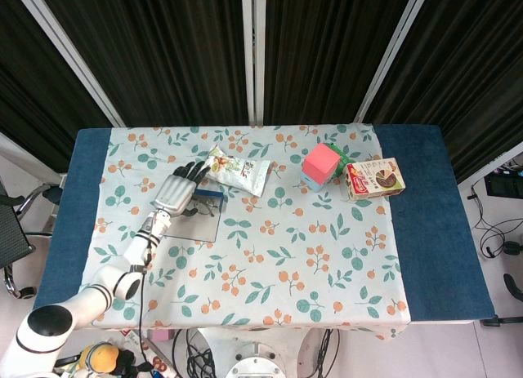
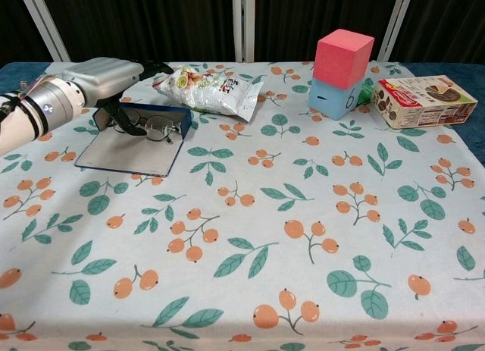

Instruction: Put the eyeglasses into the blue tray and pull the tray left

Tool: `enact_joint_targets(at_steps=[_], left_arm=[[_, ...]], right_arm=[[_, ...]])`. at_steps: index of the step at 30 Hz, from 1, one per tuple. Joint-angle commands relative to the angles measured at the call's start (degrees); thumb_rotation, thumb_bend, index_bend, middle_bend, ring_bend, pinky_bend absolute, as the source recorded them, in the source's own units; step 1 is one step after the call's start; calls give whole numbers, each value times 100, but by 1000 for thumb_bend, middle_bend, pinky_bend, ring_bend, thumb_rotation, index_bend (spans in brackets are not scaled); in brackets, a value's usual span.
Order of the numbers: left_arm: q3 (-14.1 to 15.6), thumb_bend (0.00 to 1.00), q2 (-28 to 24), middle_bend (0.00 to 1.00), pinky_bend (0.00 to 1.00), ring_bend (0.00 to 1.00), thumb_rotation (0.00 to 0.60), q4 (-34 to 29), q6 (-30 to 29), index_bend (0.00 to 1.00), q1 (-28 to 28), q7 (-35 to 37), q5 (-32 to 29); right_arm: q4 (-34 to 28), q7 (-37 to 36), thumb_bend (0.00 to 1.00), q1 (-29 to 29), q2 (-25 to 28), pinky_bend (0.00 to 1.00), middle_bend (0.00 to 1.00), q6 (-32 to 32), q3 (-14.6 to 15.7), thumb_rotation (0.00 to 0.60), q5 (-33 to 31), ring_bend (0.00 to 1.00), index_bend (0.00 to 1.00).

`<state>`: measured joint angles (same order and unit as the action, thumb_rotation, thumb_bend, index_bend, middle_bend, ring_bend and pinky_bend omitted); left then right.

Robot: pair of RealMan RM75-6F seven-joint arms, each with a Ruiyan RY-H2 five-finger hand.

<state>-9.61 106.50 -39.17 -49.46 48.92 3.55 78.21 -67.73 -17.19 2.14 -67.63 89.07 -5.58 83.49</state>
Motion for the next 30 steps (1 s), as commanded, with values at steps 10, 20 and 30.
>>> enact_joint_targets(at_steps=[10, 20, 30], left_arm=[[-184, 143, 101, 0, 166, 38, 600, 231, 206, 0, 94, -248, -291], [40, 143, -1657, 0, 166, 38, 600, -2968, -331, 13, -625, -1260, -464], [750, 147, -2546, 7, 167, 39, 600, -4735, -523, 127, -1178, -2077, -455]], right_arm=[[107, -144, 190, 21, -2, 0, 0, -31, -25, 600, -63, 0, 0], [215, -177, 199, 44, -30, 0, 0, -10, -42, 600, -89, 0, 0], [288, -148, 196, 7, -90, 0, 0, -37, 18, 600, 17, 0, 0]])
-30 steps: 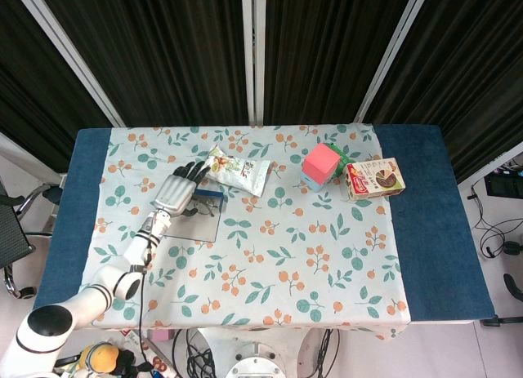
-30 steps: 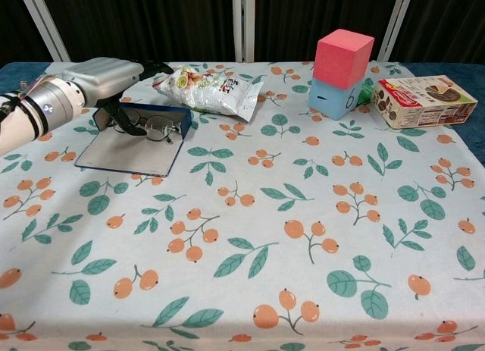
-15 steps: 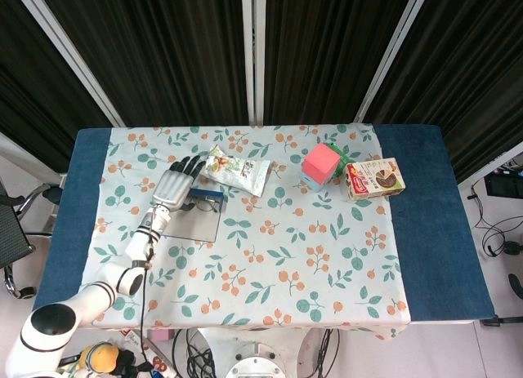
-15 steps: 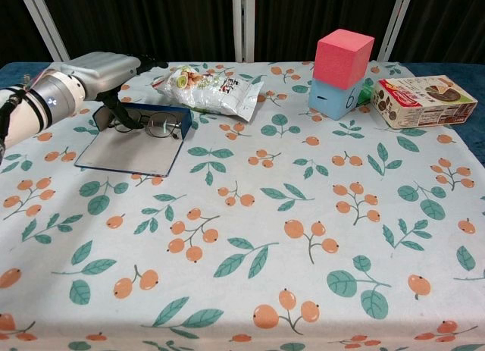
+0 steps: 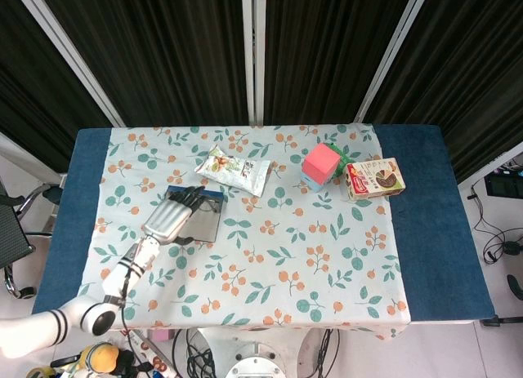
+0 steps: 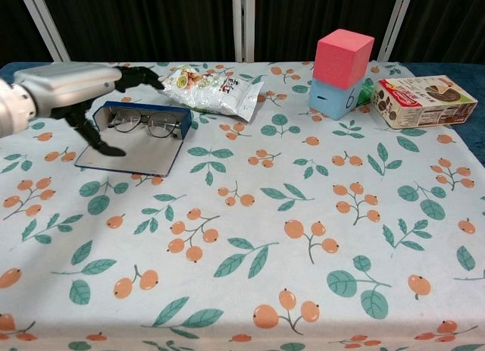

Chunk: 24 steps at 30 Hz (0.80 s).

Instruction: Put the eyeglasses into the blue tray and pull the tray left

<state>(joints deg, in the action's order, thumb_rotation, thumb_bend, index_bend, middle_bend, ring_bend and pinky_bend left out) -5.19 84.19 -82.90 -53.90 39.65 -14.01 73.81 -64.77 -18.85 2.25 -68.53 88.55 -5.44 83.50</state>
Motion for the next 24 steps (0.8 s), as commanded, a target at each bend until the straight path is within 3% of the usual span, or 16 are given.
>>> enact_joint_targets(at_steps=[1, 7, 24], left_arm=[[347, 151, -310, 8, 166, 39, 600, -351, -53, 128, -265, -355, -32], [388, 157, -79, 8, 167, 39, 600, 17, 49, 130, -280, -330, -99], [147, 203, 471, 8, 166, 39, 600, 1017, 359, 143, -35, 70, -82]], right_arm=[[-18, 31, 196, -5, 3, 0, 0, 28, 5, 600, 28, 0, 0], [-52, 79, 195, -3, 6, 0, 0, 26, 6, 600, 20, 0, 0], [-269, 343, 195, -55, 72, 0, 0, -50, 31, 600, 40, 0, 0]])
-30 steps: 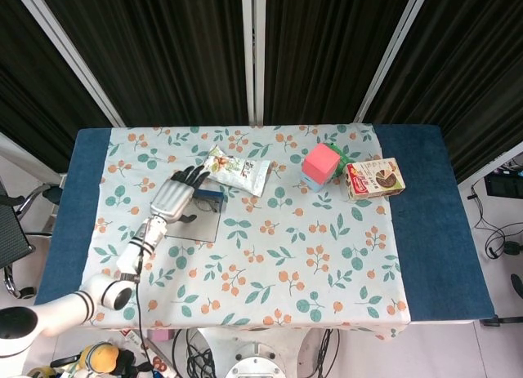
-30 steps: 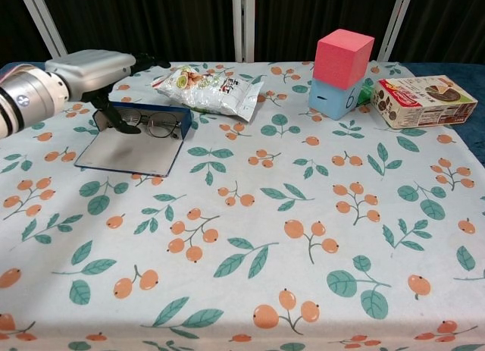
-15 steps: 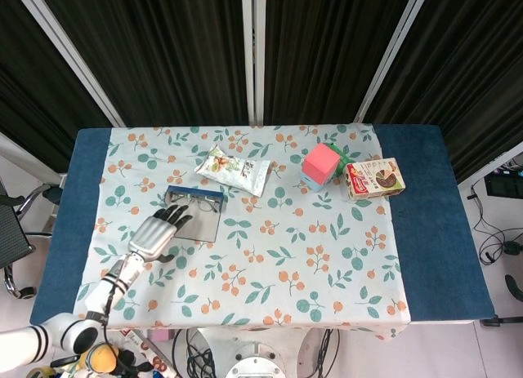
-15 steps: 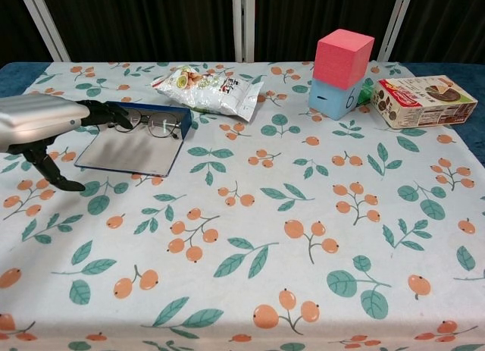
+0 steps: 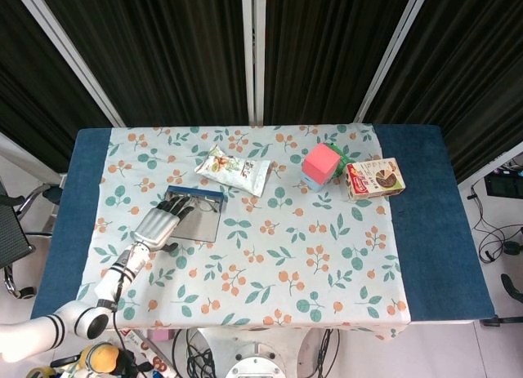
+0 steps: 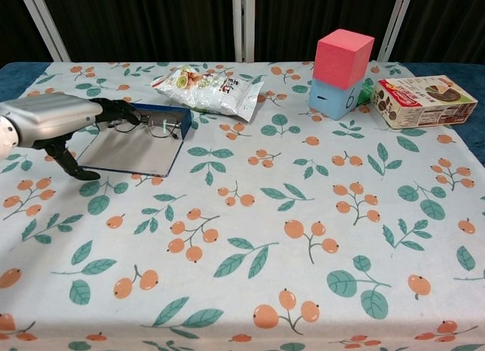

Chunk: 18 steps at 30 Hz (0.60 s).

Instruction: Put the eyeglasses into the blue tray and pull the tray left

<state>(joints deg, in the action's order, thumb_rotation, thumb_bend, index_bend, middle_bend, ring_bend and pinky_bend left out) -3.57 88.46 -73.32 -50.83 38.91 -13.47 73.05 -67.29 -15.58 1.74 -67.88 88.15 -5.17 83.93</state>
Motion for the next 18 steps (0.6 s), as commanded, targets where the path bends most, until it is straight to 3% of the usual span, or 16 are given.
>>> enact_joint_targets(at_steps=[1, 12, 18], left_arm=[[-17, 204, 65, 8, 166, 39, 600, 87, 84, 148, 53, 13, -15], [-77, 231, 271, 8, 166, 39, 600, 362, 262, 247, 153, -115, -198], [-78, 364, 449, 8, 166, 39, 600, 630, 112, 326, 133, -118, -118]], right_arm=[[-27, 26, 195, -5, 11, 0, 0, -13, 3, 600, -4, 0, 0], [-40, 45, 195, 4, 27, 0, 0, -15, 3, 600, -29, 0, 0], [5, 13, 196, 5, 4, 0, 0, -37, 16, 600, -32, 0, 0]])
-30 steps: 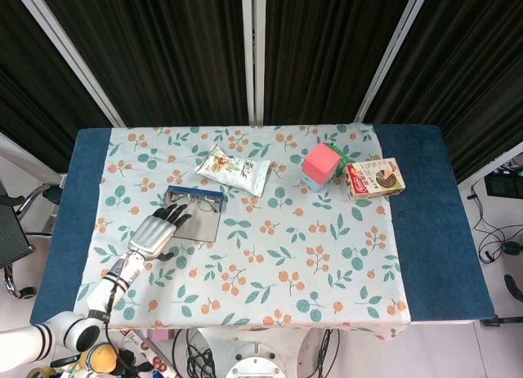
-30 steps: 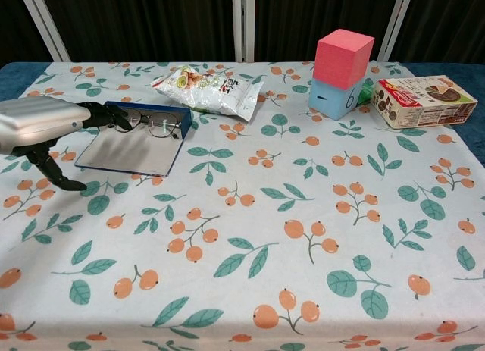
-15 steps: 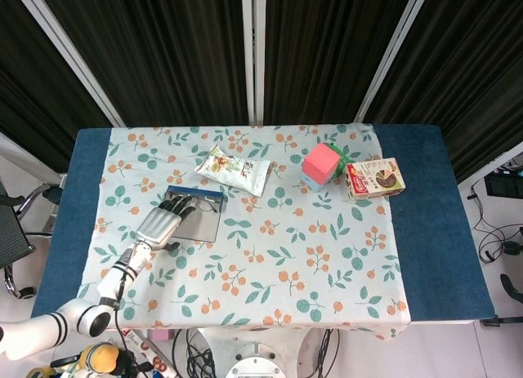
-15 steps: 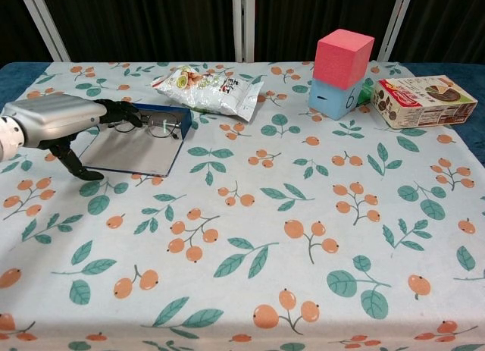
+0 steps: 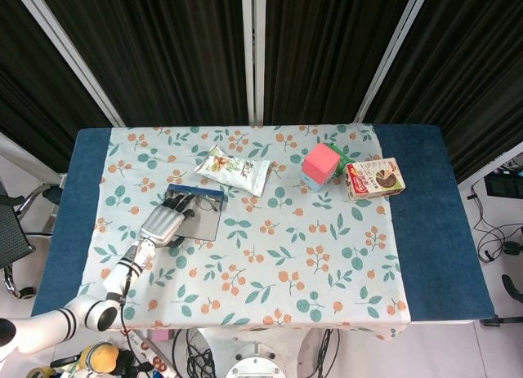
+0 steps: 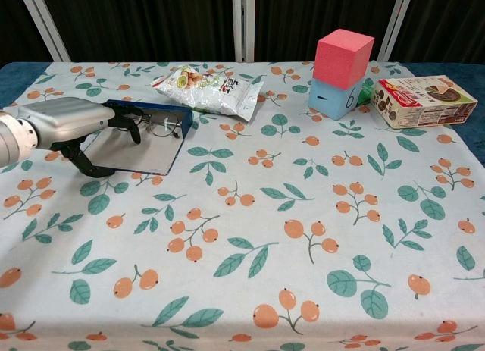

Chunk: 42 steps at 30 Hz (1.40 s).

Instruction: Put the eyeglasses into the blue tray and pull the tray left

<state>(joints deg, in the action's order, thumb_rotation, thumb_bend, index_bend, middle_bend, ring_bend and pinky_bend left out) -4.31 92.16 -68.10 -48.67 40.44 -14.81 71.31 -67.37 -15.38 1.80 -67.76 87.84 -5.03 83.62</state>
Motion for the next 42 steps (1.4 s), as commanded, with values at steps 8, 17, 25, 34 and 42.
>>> enact_joint_targets(at_steps=[8, 17, 25, 34, 42], left_arm=[[-96, 423, 712, 33, 167, 40, 600, 1041, -945, 335, -209, 615, 492], [-297, 433, 1345, 40, 167, 40, 600, 1983, -1051, 351, -85, 1100, 586], [-352, 433, 1657, 40, 167, 39, 600, 2450, -1152, 517, 20, 1355, 726], [1, 459, 1143, 60, 167, 40, 600, 1844, -1987, 726, -588, 1333, 1065], [728, 460, -179, 64, 166, 40, 600, 75, -2991, 751, -1598, 523, 1455]], right_arm=[[75, -52, 195, 1, -29, 0, 0, 0, 0, 600, -2, 0, 0], [81, -33, 195, 7, -38, 0, 0, 20, -16, 600, -19, 0, 0], [65, -34, 195, 33, -3, 0, 0, 36, -43, 600, -71, 0, 0], [174, -156, 195, 30, -48, 0, 0, 22, -38, 600, -59, 0, 0], [242, -188, 195, -13, -73, 0, 0, -14, -18, 600, 0, 0, 0]])
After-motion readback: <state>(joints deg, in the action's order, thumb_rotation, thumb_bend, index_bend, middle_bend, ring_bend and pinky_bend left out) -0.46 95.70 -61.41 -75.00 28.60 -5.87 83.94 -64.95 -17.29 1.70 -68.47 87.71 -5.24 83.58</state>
